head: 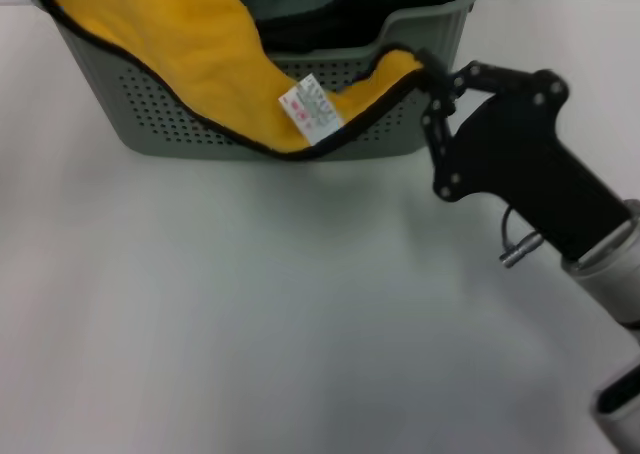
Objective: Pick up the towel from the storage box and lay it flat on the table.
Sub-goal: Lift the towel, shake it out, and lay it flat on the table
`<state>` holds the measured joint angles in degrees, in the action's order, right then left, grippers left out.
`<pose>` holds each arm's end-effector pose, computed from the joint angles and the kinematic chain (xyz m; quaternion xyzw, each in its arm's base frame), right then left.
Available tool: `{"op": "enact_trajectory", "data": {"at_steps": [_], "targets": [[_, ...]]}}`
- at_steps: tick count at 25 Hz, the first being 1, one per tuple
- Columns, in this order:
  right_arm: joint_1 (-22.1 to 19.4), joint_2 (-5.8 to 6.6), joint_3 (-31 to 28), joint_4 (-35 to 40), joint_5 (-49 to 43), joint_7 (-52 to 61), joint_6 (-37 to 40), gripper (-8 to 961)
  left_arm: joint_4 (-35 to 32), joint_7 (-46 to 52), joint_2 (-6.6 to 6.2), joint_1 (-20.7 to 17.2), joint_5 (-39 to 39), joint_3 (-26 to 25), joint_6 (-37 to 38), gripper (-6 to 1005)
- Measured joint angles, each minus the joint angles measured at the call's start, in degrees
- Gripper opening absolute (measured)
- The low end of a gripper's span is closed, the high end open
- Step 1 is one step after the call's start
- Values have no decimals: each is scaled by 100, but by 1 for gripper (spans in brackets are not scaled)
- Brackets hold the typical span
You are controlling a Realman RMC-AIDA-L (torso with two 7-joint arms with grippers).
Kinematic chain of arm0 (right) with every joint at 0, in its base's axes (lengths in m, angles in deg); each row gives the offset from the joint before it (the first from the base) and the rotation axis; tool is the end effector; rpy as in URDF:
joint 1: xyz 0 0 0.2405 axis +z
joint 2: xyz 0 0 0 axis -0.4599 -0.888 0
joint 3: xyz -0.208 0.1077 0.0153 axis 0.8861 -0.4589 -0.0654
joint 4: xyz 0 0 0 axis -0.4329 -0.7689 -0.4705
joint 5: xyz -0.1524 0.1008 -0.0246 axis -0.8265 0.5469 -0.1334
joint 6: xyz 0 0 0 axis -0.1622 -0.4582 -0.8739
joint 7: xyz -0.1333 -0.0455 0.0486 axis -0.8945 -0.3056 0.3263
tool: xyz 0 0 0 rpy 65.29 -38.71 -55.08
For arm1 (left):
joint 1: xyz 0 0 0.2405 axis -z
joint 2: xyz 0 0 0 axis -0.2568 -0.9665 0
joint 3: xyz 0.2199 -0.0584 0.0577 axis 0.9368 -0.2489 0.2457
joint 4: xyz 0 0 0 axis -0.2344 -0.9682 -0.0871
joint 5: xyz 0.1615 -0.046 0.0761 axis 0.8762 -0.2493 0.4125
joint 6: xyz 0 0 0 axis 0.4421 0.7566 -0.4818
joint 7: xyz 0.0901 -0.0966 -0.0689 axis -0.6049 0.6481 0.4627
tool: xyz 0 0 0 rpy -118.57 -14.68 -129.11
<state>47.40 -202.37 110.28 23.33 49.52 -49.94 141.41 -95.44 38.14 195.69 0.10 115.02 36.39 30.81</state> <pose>0.1394 0.2486 -0.0301 -0.7219 -0.2740 0.3943 0.4983 -0.1427 0.2775 0.1678 -0.8389 -0.1479 -0.4520 0.2647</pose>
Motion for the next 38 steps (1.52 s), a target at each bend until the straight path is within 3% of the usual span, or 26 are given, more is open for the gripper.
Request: {"op": "enact_trajectory", "data": {"at_steps": [4,10,13,18,25,31,35,38], "targets": [[-124,22,-273,168,-1,467,422,8,646,-305,-18,-84,223,-3,4,112],[-224,250,-826,1282,-482,718,13,11,1273,-931,-77,-234,801,-7,249,297],[-355,333,-1362,2173,-1072,1072,-827,13,1483,-1189,-174,-244,1131,-8,591,406],[-593,209,-2245,3151,-2021,1914,-1730,16,1825,-1674,-411,-208,1612,11,1407,585],[-669,255,-2935,4980,-3478,3847,-3826,19,2066,-1882,-715,-141,2619,43,2123,595],[-797,267,-3006,6340,-5007,5340,-5424,23,2435,-2128,-888,-63,3227,53,2510,594],[-866,258,-2799,7119,-5800,5874,-6593,25,2541,-2538,-848,-124,2654,-303,2552,593],[-636,317,-2533,7343,-5861,5944,-7393,26,2598,-3142,-551,-275,1881,-969,2531,592]]}}
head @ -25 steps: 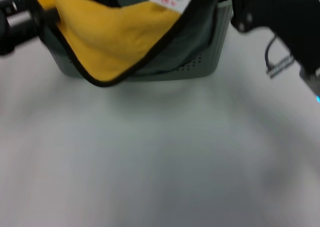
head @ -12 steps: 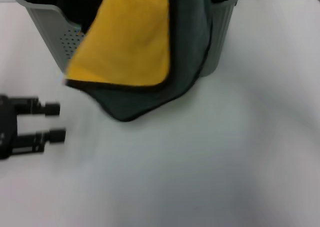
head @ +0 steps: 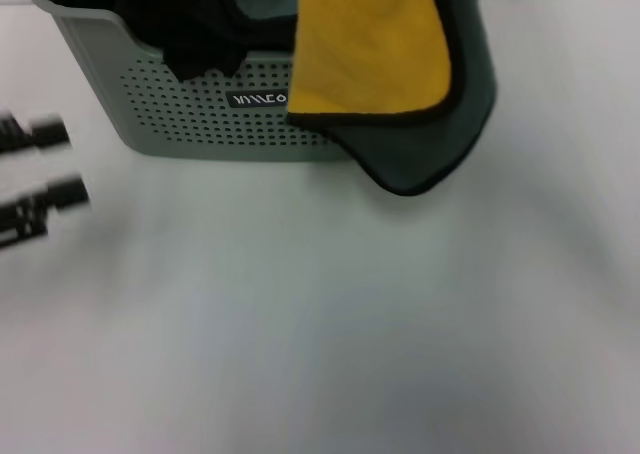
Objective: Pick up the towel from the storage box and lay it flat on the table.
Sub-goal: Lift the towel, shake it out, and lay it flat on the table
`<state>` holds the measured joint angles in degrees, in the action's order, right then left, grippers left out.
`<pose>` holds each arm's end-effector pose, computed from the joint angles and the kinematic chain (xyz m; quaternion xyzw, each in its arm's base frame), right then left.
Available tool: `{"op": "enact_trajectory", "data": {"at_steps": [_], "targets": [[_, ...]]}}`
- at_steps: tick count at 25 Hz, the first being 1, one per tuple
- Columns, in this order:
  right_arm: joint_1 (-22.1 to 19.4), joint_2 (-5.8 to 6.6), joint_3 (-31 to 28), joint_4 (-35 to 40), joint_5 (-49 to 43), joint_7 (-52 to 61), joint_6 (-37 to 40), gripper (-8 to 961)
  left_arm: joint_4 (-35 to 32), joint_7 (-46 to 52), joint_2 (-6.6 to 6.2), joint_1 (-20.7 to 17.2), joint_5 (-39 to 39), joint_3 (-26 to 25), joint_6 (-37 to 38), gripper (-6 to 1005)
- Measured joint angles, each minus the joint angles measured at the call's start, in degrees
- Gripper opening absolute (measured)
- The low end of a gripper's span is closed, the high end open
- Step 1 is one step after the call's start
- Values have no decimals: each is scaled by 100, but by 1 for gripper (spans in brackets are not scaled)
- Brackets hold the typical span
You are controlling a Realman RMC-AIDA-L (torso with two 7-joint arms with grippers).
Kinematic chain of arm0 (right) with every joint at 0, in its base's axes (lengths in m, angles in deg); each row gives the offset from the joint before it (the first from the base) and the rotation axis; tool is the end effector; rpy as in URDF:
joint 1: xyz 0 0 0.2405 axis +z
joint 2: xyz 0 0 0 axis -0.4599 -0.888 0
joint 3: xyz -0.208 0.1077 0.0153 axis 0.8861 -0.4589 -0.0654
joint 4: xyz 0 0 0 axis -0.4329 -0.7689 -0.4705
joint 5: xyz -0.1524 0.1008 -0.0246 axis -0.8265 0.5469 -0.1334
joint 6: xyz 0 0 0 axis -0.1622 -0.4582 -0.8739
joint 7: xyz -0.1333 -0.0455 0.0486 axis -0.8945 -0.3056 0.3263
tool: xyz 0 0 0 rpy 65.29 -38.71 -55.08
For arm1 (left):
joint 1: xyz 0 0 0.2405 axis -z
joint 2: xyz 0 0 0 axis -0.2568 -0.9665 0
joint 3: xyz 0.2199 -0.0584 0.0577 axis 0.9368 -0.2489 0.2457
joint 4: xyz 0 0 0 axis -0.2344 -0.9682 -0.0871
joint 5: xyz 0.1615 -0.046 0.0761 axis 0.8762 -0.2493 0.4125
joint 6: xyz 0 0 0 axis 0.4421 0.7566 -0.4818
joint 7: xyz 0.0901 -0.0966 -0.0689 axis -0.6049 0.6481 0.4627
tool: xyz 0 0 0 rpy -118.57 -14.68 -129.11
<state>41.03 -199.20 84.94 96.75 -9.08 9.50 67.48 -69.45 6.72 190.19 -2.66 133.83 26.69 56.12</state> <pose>-0.0210 0.2779 0.0748 -0.7556 -0.2220 0.3481 0.5086 -0.2440 0.2195 0.1223 -0.9165 -0.1091 -0.3352 0.1894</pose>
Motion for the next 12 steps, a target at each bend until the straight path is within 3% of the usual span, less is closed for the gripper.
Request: {"op": "enact_trajectory", "data": {"at_steps": [4,6,12], "targets": [[628,82,285,-166,341,2,-827,28,223,-1616,524,-93,-312,-646,-96,591],[1131,85,307,-594,815,-25,-986,30,636,-2183,564,-78,-325,-661,-115,591],[2024,85,251,-1517,1782,-36,-1030,33,2284,-4699,555,-30,-340,-655,-278,590]]}}
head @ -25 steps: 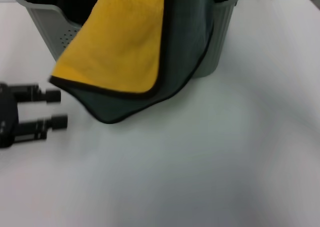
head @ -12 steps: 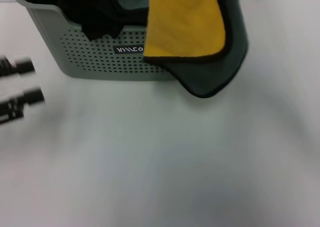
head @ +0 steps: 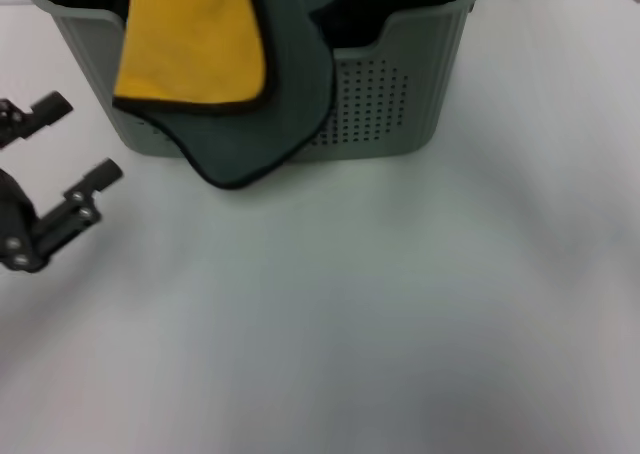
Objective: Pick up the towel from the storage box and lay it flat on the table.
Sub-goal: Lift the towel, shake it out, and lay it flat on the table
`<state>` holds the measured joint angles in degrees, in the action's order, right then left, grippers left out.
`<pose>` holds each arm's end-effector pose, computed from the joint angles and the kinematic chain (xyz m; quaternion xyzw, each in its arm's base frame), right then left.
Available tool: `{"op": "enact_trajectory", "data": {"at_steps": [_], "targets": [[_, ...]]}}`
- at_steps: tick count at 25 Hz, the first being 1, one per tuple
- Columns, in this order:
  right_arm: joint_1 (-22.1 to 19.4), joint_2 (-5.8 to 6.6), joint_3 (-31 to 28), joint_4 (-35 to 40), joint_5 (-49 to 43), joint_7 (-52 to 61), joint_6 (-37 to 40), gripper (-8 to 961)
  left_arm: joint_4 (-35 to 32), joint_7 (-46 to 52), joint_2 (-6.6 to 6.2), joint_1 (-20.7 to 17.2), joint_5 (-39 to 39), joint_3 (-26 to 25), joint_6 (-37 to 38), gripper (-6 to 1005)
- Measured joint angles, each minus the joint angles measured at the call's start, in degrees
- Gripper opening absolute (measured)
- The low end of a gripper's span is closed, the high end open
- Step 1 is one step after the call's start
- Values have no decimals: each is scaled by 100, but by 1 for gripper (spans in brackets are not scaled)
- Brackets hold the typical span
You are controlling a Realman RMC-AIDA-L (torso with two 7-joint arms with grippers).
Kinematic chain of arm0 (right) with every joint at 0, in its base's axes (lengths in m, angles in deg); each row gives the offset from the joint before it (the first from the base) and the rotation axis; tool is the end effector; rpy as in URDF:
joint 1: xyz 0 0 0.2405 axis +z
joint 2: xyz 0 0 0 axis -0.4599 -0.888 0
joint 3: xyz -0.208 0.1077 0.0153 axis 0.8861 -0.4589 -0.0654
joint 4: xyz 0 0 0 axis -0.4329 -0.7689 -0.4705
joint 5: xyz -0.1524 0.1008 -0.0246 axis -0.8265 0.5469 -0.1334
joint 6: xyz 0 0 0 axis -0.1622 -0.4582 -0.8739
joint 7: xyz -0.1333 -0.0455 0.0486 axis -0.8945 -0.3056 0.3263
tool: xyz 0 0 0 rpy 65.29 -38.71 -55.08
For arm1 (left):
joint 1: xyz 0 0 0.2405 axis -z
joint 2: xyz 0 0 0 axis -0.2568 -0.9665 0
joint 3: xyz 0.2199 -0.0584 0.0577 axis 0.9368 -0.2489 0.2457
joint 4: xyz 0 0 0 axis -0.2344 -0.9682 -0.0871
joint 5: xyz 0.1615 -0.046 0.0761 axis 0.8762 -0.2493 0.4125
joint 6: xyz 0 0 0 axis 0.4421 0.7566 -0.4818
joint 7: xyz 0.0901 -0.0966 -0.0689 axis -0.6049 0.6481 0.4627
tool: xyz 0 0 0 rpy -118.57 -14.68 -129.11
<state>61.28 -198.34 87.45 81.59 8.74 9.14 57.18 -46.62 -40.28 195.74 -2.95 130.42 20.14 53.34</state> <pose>-0.0501 0.3281 0.0292 -0.8165 -0.1339 0.3478 0.4409 -0.2584 0.2109 0.0740 -0.8359 0.0764 -0.3868 0.3818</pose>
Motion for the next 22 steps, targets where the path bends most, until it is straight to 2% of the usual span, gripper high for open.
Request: {"op": "enact_trajectory", "data": {"at_steps": [6,7,12,15,17,22], "targets": [[717,22,25,-722,872,0,34,36,1739,-3334,31,13,-355,-13,-298,590],[824,9,43,-829,946,0,36,36,2068,-3978,42,15,-557,-6,-304,590],[1085,-76,133,-1056,1098,-2,186,39,3093,-6014,70,197,-974,24,-502,591],[1161,-178,147,-1208,1149,-2,375,41,3523,-6794,77,331,-1091,31,-681,591],[1209,-292,127,-1372,1152,9,591,42,3670,-7086,78,403,-1122,33,-762,591],[1377,-376,54,-1699,1221,99,1018,44,3781,-7168,80,511,-1128,42,-854,591]]}}
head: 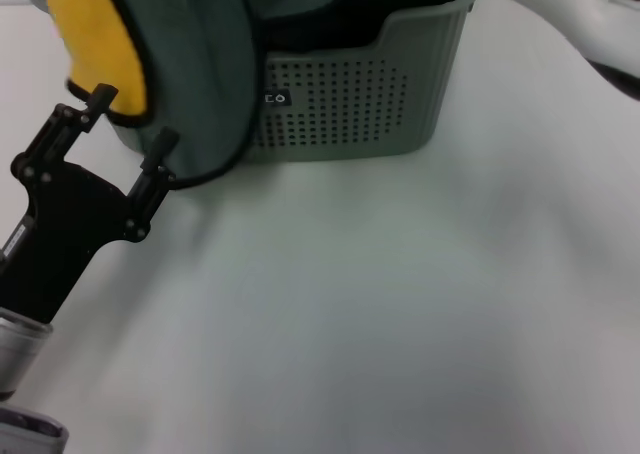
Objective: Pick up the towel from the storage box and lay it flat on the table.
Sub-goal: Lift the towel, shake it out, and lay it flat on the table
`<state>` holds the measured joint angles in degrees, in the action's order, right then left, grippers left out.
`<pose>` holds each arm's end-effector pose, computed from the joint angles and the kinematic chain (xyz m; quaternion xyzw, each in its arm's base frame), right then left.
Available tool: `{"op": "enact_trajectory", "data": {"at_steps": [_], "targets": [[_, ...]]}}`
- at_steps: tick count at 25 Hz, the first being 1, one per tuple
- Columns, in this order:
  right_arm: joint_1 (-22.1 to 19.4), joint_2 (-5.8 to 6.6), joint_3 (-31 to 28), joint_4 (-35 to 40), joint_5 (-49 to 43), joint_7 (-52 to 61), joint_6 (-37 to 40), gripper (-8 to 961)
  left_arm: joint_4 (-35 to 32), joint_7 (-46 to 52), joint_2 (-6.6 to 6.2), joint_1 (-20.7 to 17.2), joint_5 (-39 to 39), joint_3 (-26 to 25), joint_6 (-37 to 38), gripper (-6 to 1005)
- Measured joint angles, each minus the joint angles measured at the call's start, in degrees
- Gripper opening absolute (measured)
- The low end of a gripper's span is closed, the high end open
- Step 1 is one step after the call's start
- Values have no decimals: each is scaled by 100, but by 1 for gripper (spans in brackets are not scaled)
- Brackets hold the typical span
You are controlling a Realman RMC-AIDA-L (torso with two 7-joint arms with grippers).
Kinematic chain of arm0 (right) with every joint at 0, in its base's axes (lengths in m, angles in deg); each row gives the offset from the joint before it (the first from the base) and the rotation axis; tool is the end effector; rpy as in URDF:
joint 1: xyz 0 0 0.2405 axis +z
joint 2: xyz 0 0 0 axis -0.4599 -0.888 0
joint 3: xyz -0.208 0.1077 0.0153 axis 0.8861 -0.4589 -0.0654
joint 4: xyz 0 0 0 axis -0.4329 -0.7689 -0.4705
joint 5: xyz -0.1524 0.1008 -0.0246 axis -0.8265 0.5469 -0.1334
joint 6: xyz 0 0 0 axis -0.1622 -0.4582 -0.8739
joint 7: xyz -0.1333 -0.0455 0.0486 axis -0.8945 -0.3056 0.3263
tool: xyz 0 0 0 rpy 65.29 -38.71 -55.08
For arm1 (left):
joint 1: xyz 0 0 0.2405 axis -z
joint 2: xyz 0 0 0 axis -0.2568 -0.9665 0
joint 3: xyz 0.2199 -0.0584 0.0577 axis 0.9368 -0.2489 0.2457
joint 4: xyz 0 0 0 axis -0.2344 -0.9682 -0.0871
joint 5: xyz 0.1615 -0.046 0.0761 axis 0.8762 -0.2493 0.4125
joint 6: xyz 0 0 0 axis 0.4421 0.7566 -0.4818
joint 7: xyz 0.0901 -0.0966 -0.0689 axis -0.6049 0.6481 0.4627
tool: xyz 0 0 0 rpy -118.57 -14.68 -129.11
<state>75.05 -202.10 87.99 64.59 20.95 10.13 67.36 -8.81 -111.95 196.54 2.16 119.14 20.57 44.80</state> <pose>-0.0886 0.3376 -0.0174 -0.8456 -0.0984 0.4066 0.3315 -0.2510 0.2191 0.0055 -0.6996 0.2616 -0.2040 0.6328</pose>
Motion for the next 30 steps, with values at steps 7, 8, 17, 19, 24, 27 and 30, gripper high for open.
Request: {"op": "enact_trajectory", "data": {"at_steps": [7,8,17,19,24,27,30], "targets": [[192,19,-99,-230,85,140,287,48,192,-22,0,102,-127,-43,-165,590],[195,23,-99,-234,85,140,292,49,245,-23,-1,121,-238,-46,-171,590],[74,36,-35,-171,75,145,419,53,638,-32,-1,324,-859,-50,-182,590],[15,35,-29,-121,70,134,421,55,660,-20,-1,340,-881,-46,-180,590],[-50,33,-39,-83,62,109,423,57,673,21,-1,301,-884,-25,-179,588],[-60,32,-40,-80,62,108,442,59,680,48,-1,268,-871,6,-188,525],[-83,35,-37,-81,60,107,519,60,683,66,-3,248,-866,10,-207,433]]}}
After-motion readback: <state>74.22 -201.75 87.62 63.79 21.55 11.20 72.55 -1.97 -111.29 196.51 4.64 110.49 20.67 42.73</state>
